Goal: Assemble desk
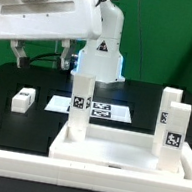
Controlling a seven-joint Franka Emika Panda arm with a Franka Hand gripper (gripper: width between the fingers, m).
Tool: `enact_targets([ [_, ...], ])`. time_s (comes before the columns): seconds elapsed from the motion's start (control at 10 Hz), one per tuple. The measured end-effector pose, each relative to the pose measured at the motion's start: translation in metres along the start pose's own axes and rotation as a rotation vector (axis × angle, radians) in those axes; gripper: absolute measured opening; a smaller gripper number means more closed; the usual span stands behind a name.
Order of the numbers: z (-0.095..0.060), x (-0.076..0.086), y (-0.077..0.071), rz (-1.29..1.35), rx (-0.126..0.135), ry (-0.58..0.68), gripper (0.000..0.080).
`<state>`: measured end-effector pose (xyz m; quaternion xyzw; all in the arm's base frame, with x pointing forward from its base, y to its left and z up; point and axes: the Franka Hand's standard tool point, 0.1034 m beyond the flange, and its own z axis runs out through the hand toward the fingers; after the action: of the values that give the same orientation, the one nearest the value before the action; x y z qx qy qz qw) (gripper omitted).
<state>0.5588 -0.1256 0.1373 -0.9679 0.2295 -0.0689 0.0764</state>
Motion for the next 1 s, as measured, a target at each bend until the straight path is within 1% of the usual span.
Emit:
enact_targets([
  [0.1,0.004,-0.003,0.005,-0.015,-0.001,-0.02,0.0649],
  [0.2,0.018,-0.009,0.022,-0.041,-0.021,-0.044,0.0649],
  [0.3,0.028,-0.022,0.047,-0.118,-0.048,-0.075,0.0649],
  [0.4,0.028,-0.026,0.07,-0.189,-0.085,-0.068,0.0649],
  [0.5,0.029,-0.026,0.083,-0.252,-0.119,-0.04,0.0649],
  [0.6,0.03,-0.03,0.089,-0.274,-0.107,-0.1,0.0649],
  [0.7,0.03,-0.032,0.085,-0.249,-0.101,-0.179,0.0649],
  [0.8,0.032,-0.031,0.082,-0.25,-0.092,-0.224,0.0649],
  [1.0,0.034,-0.038,0.081,-0.247,-0.08,-0.383,0.0649],
])
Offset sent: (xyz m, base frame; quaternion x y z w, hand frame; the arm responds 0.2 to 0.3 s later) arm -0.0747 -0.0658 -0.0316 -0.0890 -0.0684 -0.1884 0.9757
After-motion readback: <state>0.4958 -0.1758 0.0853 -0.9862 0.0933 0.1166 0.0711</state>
